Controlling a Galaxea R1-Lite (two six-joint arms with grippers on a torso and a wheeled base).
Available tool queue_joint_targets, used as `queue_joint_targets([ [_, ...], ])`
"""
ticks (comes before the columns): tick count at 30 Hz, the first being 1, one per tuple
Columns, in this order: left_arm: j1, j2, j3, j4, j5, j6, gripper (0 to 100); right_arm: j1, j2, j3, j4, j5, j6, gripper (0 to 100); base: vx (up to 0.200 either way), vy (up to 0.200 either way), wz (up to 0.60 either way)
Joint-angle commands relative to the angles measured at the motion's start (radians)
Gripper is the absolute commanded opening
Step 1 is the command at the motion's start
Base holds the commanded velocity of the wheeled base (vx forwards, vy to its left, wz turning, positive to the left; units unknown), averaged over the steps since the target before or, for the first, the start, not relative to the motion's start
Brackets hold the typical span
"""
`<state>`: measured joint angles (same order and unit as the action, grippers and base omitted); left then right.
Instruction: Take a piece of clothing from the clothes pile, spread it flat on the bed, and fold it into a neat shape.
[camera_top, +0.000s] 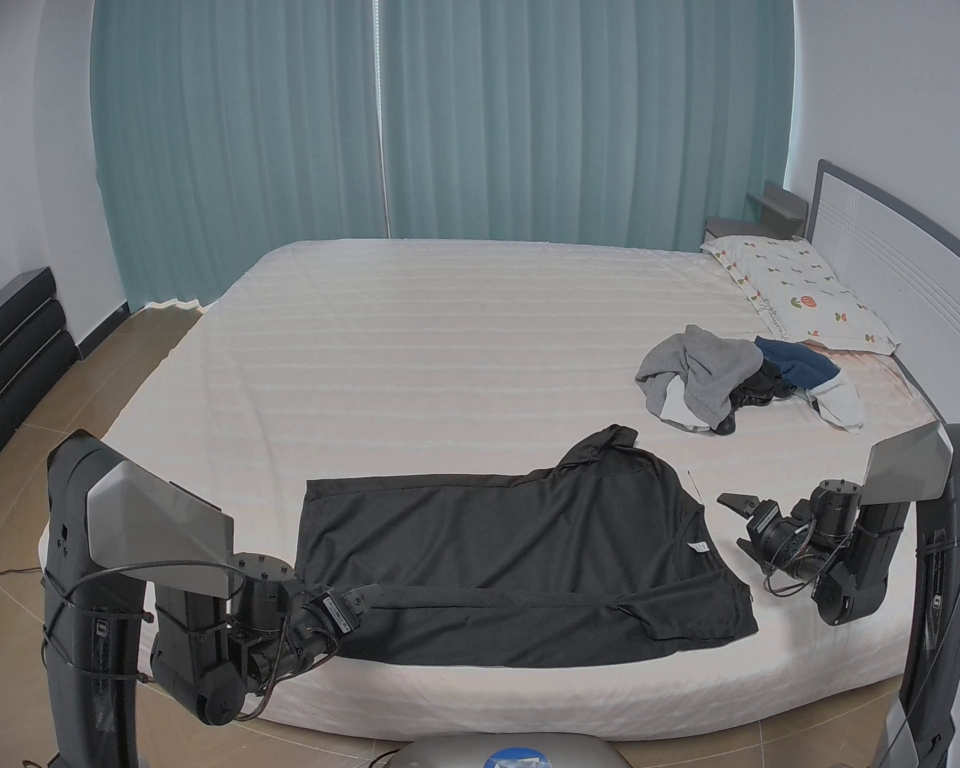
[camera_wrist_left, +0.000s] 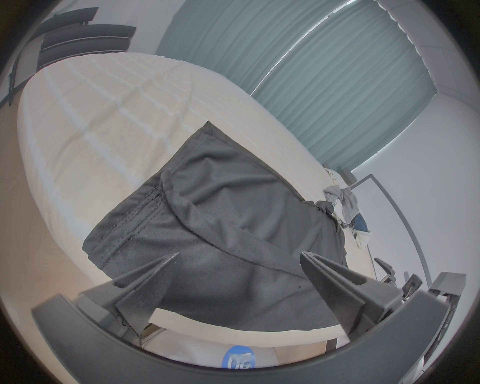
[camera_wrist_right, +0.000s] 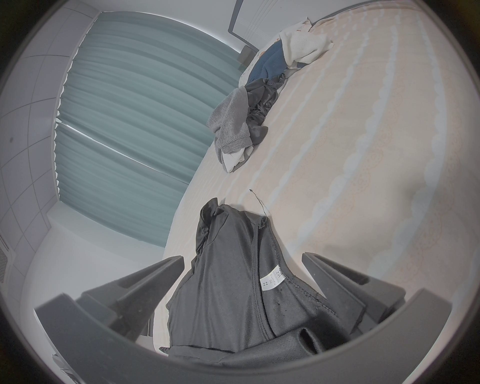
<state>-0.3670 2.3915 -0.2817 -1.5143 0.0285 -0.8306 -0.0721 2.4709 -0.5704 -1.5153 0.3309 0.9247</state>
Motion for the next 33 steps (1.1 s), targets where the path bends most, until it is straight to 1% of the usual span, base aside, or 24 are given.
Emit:
queue_joint_targets([
  [1, -0.001, 0.017, -0.022, 0.034, 0.005, 0.018, 100, 0.0, 0.002, 0.0, 0.0, -0.001, 0.0, 100, 0.0, 0.0, 0.0],
  [2, -0.001, 0.017, -0.022, 0.034, 0.005, 0.018, 100, 0.0, 0.002, 0.0, 0.0, -0.001, 0.0, 100, 0.0, 0.0, 0.0],
  [4, 0.007, 0.021, -0.07, 0.037, 0.037, 0.018, 100, 0.0, 0.002, 0.0, 0.0, -0.001, 0.0, 100, 0.0, 0.0, 0.0],
  [6, 0.008, 0.026, -0.085, 0.039, 0.048, 0.016, 100, 0.0, 0.002, 0.0, -0.002, -0.001, 0.0, 100, 0.0, 0.0, 0.0],
  [7, 0.01, 0.043, -0.113, 0.037, 0.07, 0.016, 100, 0.0, 0.002, 0.0, 0.0, -0.001, 0.0, 100, 0.0, 0.0, 0.0],
  [8, 0.011, 0.043, -0.114, 0.037, 0.07, 0.016, 100, 0.0, 0.003, 0.0, -0.002, -0.001, 0.0, 100, 0.0, 0.0, 0.0],
  [10, 0.016, 0.064, -0.148, 0.034, 0.096, 0.016, 100, 0.002, 0.003, 0.0, 0.0, -0.001, 0.0, 100, 0.0, 0.0, 0.0],
  [13, 0.048, 0.072, -0.2, 0.034, 0.139, 0.007, 100, 0.002, 0.005, 0.0, -0.002, -0.001, -0.001, 100, 0.0, 0.0, 0.0],
  [15, 0.066, 0.071, -0.214, 0.034, 0.14, -0.008, 100, 0.002, 0.008, 0.0, -0.002, -0.003, -0.004, 100, 0.0, 0.0, 0.0],
  [19, 0.089, 0.064, -0.231, 0.035, 0.139, -0.079, 100, 0.005, 0.008, 0.001, -0.002, -0.003, -0.009, 100, 0.0, 0.0, 0.0],
  [22, 0.092, 0.067, -0.229, 0.034, 0.14, -0.082, 100, 0.005, 0.008, 0.001, -0.002, -0.001, -0.009, 100, 0.0, 0.0, 0.0],
  [26, 0.115, 0.066, -0.238, 0.032, 0.14, -0.084, 100, 0.005, 0.008, 0.001, -0.002, -0.003, -0.009, 100, 0.0, 0.0, 0.0],
  [28, 0.148, 0.069, -0.26, 0.034, 0.139, -0.087, 100, 0.005, 0.008, 0.001, -0.002, -0.003, -0.009, 100, 0.0, 0.0, 0.0],
  [29, 0.148, 0.069, -0.26, 0.034, 0.139, -0.087, 100, 0.005, 0.008, 0.001, -0.002, -0.003, -0.009, 100, 0.0, 0.0, 0.0],
  [30, 0.183, 0.064, -0.28, 0.034, 0.14, -0.107, 100, 0.005, 0.008, 0.001, -0.002, -0.001, -0.009, 100, 0.0, 0.0, 0.0],
  [33, 0.221, 0.052, -0.284, 0.039, 0.131, -0.145, 100, 0.005, 0.008, 0.003, -0.003, -0.003, -0.009, 100, 0.0, 0.0, 0.0],
])
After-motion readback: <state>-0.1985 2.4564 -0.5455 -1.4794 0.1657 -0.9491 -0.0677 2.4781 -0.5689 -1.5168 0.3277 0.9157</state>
